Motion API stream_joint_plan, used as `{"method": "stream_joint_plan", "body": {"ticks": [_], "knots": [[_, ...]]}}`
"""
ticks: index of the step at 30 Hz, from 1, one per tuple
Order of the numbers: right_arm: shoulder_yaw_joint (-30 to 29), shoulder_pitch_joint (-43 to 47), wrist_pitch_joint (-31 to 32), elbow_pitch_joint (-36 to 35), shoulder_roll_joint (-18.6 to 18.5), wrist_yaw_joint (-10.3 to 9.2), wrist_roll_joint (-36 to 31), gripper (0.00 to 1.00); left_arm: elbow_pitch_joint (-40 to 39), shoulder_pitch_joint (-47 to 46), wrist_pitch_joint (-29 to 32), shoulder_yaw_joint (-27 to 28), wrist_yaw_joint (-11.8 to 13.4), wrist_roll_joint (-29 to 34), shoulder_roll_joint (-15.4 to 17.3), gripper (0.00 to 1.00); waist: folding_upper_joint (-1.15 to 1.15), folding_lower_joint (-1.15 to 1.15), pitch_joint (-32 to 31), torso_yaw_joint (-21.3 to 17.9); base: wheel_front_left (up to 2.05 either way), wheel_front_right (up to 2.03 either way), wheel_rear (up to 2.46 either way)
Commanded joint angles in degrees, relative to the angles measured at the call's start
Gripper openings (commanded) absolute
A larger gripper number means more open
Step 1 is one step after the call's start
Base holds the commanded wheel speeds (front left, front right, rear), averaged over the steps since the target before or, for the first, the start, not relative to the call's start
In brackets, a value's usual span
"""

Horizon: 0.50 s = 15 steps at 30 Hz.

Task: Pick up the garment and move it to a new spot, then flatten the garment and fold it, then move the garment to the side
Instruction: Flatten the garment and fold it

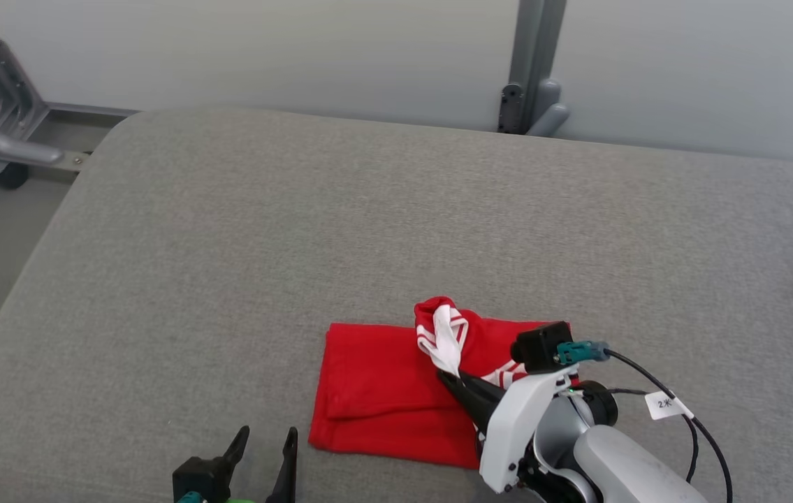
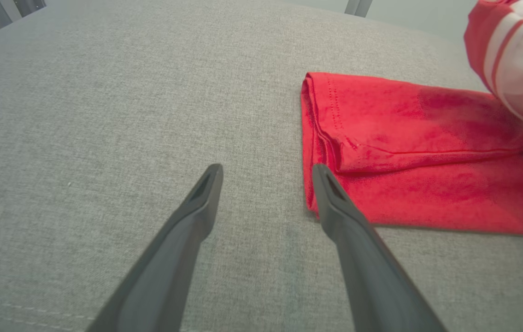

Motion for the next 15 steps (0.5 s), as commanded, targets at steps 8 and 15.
{"method": "stream_joint_plan", "body": {"ticks": [8, 15], "knots": [[1.19, -6.17, -4.9, 8.99, 1.98, 0.0, 0.05, 0.0, -0.01, -1.54, -0.14, -1.89, 0.22, -0.65, 0.14, 1.0, 0.0, 0.0, 2.07, 9.89, 0.0, 0.0, 0.0], [2.92, -10.71, -9.09, 16.26, 3.09, 0.0, 0.91, 0.0, 0.05, -2.01, -0.14, -2.67, 0.34, -0.97, 0.11, 1.0, 0.0, 0.0, 2.77, 13.33, 0.0, 0.0, 0.0]]}}
